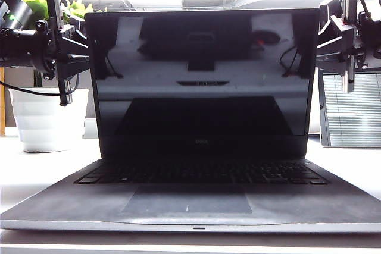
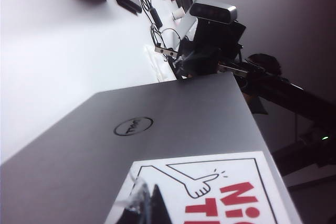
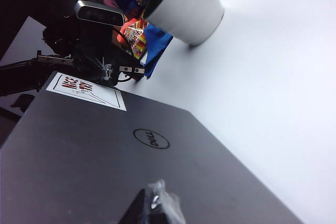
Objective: Close the laptop lid.
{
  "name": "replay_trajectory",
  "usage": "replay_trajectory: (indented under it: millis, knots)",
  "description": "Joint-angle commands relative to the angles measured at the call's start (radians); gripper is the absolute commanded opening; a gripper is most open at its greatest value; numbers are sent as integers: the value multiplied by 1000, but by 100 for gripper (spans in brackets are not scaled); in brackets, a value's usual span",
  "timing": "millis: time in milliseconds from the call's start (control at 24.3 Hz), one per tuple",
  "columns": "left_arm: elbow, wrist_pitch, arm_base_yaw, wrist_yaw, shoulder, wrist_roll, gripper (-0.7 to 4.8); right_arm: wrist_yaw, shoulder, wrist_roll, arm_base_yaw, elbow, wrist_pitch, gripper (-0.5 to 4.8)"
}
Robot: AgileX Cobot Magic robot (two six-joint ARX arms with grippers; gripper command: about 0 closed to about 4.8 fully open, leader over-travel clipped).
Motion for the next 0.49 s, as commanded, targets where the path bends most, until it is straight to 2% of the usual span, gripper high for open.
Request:
replay_trajectory:
  millis: [41, 165, 371, 494]
  knots:
    - [1, -65, -6, 35, -4, 7, -5, -43, -6, -2, 8, 0, -66, -1]
    - [1, -141, -6, 70, -4, 7, -5, -54, -6, -2, 8, 0, -101, -1]
    - [1, -224, -14, 68, -4, 23, -5, -71, -7, -6, 8, 0, -243, -1]
    - [1, -291, -26, 59, -4, 45, -5, -95, -7, -58, 13, 0, -315, -1]
